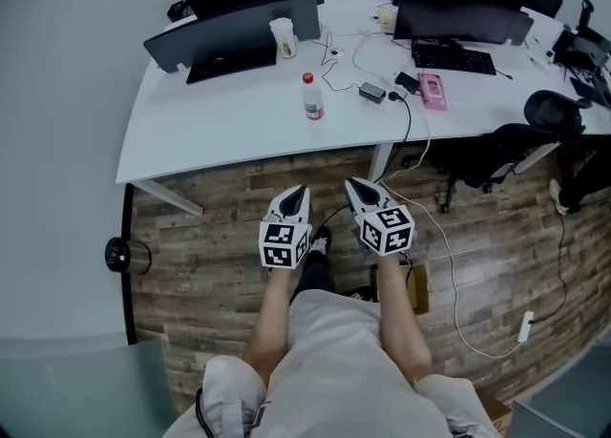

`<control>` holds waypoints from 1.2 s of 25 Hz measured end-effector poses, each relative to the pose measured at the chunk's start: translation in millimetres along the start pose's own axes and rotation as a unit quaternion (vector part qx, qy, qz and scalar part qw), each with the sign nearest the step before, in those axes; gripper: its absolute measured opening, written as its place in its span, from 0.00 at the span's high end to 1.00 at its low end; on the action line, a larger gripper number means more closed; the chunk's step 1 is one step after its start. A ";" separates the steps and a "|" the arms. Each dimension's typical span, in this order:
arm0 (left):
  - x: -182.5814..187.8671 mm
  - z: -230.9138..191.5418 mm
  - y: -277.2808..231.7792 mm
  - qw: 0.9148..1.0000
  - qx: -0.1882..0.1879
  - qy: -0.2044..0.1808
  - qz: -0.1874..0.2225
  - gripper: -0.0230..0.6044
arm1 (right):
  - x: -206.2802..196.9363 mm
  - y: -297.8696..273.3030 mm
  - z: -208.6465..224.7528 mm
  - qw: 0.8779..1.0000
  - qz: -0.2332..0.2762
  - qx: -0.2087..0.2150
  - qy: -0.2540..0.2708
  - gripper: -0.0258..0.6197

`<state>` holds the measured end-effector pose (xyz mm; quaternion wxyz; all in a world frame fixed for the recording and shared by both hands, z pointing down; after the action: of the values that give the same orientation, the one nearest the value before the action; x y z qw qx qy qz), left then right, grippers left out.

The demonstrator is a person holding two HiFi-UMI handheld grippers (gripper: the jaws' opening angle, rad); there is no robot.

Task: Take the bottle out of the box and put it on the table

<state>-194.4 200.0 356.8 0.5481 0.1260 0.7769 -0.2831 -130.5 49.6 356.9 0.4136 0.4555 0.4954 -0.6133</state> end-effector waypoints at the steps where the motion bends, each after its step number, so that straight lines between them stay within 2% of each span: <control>1: 0.6 0.7 0.7 1.000 -0.006 0.005 0.003 0.94 | -0.7 -0.4 -0.3 1.000 -0.002 0.000 0.000 0.90; 5: 0.7 1.3 0.7 1.000 -0.013 0.016 0.010 0.94 | -2.4 -0.1 1.2 1.000 -0.004 -0.005 -0.001 0.90; 11: 2.0 -6.0 -0.1 0.999 0.025 0.013 0.017 0.94 | -3.5 4.6 6.5 1.000 -0.007 -0.012 0.000 0.90; 15: 0.2 -6.3 -2.9 0.999 0.030 0.009 0.013 0.94 | -5.1 6.2 11.9 1.000 -0.009 -0.018 -0.001 0.90; 23: -0.2 -0.4 -7.9 1.000 0.018 0.008 0.012 0.94 | -5.3 7.1 14.7 0.999 -0.018 -0.023 0.012 0.90; 30: -2.6 4.6 -12.1 1.000 0.017 0.006 0.011 0.94 | -6.9 11.5 20.3 1.000 -0.012 -0.022 -0.001 0.90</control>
<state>-196.1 187.9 361.7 0.5446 0.1458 0.7734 -0.2897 -120.8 28.1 362.8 0.4167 0.4394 0.5140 -0.6076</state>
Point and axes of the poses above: the fingertips, and each gripper's own axes: y backward along the fingers, z to its right, x out of its top, the point moved 6 cm from there along y, backward along the fingers, and after that the axes turned 12 degrees about y, right-handed, at the moved point
